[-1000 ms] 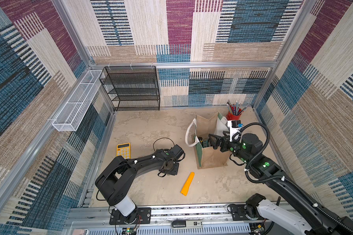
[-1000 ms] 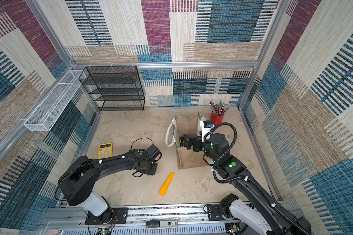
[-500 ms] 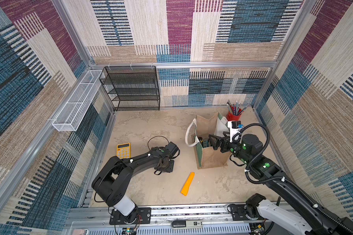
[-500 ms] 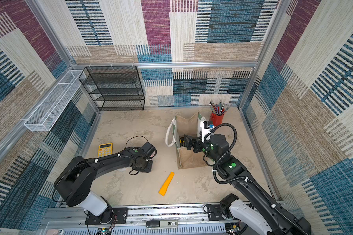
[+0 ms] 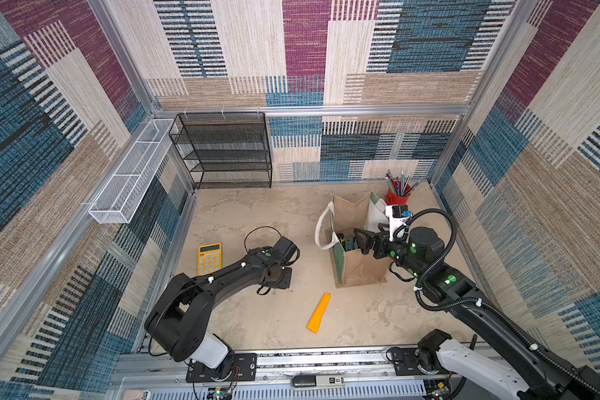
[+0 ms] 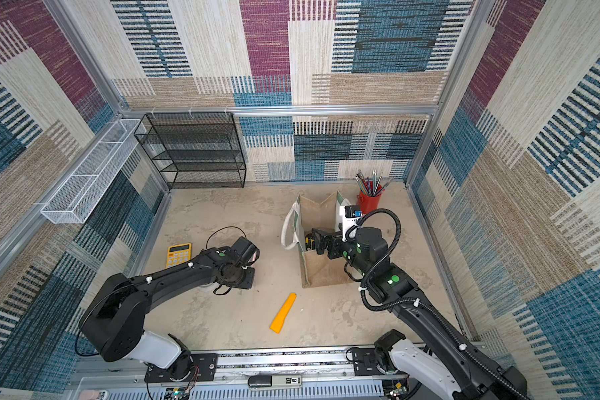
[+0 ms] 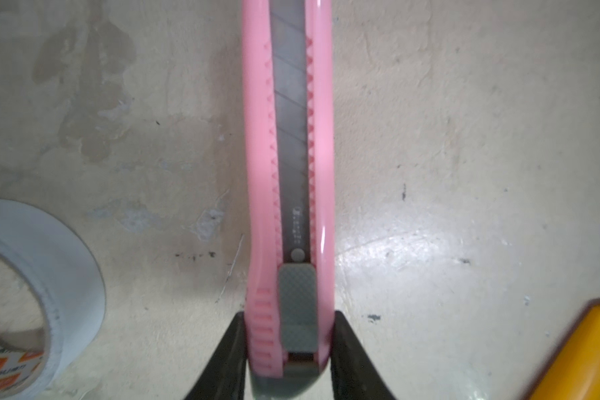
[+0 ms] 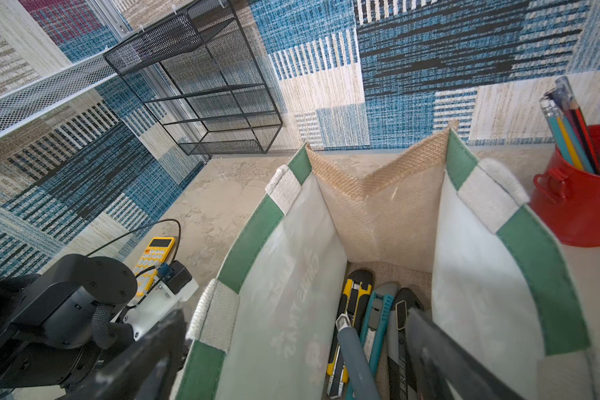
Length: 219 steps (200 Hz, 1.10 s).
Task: Place the art knife into the pouch
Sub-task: Pick up the utility knife at the center of the board, then place the utility knife in the pouch.
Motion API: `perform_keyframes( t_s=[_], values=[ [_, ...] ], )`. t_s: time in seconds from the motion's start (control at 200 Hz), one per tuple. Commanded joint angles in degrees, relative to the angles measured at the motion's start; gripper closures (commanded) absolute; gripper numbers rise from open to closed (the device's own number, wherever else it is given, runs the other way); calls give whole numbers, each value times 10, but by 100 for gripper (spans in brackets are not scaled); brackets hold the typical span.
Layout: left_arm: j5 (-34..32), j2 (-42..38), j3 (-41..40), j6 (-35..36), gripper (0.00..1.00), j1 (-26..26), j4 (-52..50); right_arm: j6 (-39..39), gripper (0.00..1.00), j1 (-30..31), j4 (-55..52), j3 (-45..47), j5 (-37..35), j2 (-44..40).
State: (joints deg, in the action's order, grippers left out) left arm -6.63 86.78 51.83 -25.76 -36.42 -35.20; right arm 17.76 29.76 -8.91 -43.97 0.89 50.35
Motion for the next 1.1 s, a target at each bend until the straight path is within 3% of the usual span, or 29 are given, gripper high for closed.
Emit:
perform_keyframes(
  t_s=[0.0,0.265,0.466,1.092],
  values=[
    [2,-19,12,11,79,2,-21,3,0,1,11,-6,-4,-2],
    [-11,-106,70,23,81,2,-87,10,0,1,14,-4,-3,-3],
    [-8,-140,170,48,85,-2,-117,3,0,0,7,-5,-12,-16],
    [30,87,516,100,84,-124,-124,9,0,0,-36,45,-75,-88]
  ],
)
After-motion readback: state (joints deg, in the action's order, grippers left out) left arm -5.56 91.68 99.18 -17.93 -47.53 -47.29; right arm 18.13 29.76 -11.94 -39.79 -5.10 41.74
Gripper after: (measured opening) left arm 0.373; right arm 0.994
